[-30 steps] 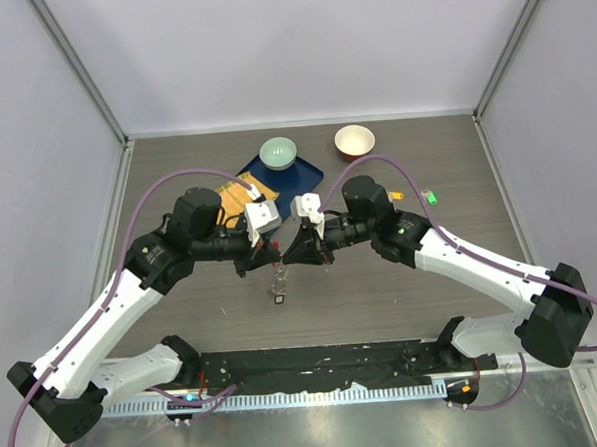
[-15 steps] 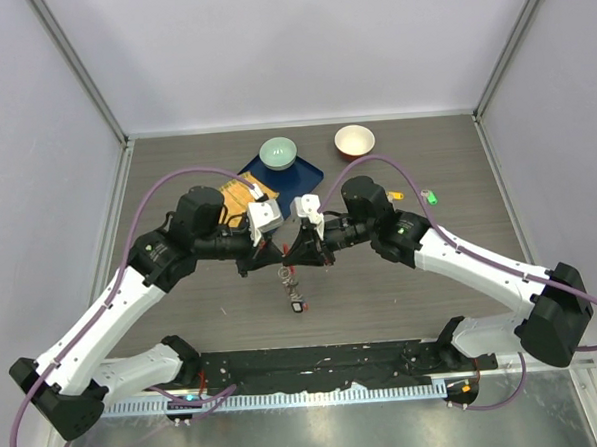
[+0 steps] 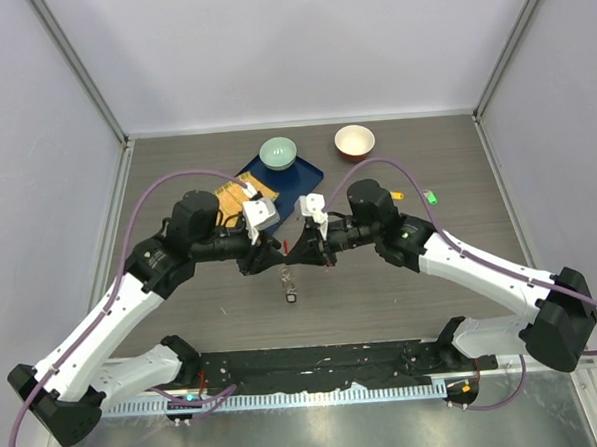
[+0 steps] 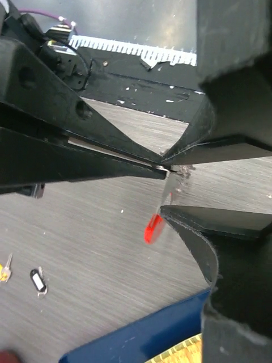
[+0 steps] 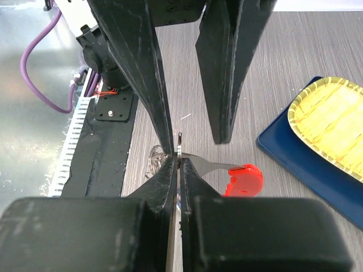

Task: Put the keys on the keyring

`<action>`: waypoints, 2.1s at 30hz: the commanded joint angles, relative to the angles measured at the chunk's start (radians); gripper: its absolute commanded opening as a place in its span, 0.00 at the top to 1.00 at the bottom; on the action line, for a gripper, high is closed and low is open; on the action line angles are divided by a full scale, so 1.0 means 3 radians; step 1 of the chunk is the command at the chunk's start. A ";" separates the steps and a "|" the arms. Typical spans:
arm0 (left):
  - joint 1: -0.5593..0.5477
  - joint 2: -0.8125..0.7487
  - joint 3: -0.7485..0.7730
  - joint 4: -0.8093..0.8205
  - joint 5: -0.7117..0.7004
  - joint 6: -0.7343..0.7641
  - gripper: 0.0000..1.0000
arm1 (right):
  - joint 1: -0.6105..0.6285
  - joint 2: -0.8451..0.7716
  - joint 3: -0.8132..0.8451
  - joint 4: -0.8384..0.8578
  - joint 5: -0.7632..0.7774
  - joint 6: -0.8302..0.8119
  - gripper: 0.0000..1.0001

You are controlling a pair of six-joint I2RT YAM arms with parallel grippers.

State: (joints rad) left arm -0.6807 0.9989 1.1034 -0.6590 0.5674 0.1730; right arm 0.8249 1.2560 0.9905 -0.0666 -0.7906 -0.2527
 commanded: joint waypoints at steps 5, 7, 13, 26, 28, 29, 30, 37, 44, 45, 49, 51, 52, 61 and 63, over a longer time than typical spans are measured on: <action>-0.0011 -0.0925 -0.1079 0.2156 -0.0608 -0.1035 0.52 | -0.0065 -0.0510 -0.0622 0.1397 0.0314 0.0749 0.99; -0.0006 -0.1064 -0.1493 0.2624 -0.0720 -0.1276 0.51 | -0.0086 -0.0571 -0.0805 0.1657 0.0370 0.0832 0.99; -0.0006 -0.1121 -0.1996 0.3669 -0.0654 -0.1722 0.52 | -0.0101 -0.0750 -0.1062 0.2027 0.0401 0.1093 0.99; -0.0001 -0.0891 -0.2103 0.4109 -0.0178 -0.1957 0.54 | -0.0188 -0.0878 -0.1297 0.2451 0.0589 0.1379 0.99; 0.0014 -0.0931 -0.2139 0.4099 -0.0326 -0.1973 0.56 | -0.0213 -0.0909 -0.1353 0.2533 0.0636 0.1435 0.99; 0.0024 -0.0987 -0.2190 0.4104 -0.0377 -0.1988 0.56 | -0.0229 -0.0929 -0.1364 0.2538 0.0646 0.1436 0.99; 0.0040 -0.1023 -0.2220 0.4119 -0.0418 -0.1993 0.56 | -0.0244 -0.0935 -0.1364 0.2528 0.0636 0.1446 0.99; 0.0060 -0.0937 -0.2236 0.4267 -0.0235 -0.2070 0.55 | -0.0265 -0.0940 -0.1374 0.2548 0.0580 0.1482 0.99; 0.0060 -0.0712 -0.2195 0.4549 -0.0102 -0.2167 0.55 | -0.0265 -0.0909 -0.1384 0.2559 0.0503 0.1487 0.99; 0.0060 -0.0696 -0.2185 0.4549 -0.0092 -0.2167 0.55 | -0.0270 -0.0904 -0.1389 0.2559 0.0503 0.1487 0.99; 0.0065 -0.0625 -0.2165 0.4615 -0.0066 -0.2177 0.55 | -0.0265 -0.0884 -0.1379 0.2559 0.0442 0.1487 0.99; 0.0065 -0.0599 -0.2154 0.4641 -0.0056 -0.2187 0.55 | -0.0270 -0.0868 -0.1384 0.2569 0.0421 0.1492 0.99; 0.0065 -0.0599 -0.2149 0.4646 -0.0051 -0.2192 0.55 | -0.0270 -0.0863 -0.1384 0.2569 0.0411 0.1487 0.99; 0.0065 -0.0594 -0.2144 0.4717 -0.0046 -0.2192 0.55 | -0.0270 -0.0812 -0.1374 0.2605 0.0263 0.1517 0.99; 0.0070 -0.0574 -0.2139 0.4718 0.0000 -0.2197 0.61 | -0.0270 -0.0802 -0.1369 0.2615 0.0253 0.1528 0.99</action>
State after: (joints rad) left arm -0.6655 0.8230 0.4202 0.6918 0.5446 -0.4873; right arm 0.7441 1.0126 0.5716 0.6247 -0.6849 0.1921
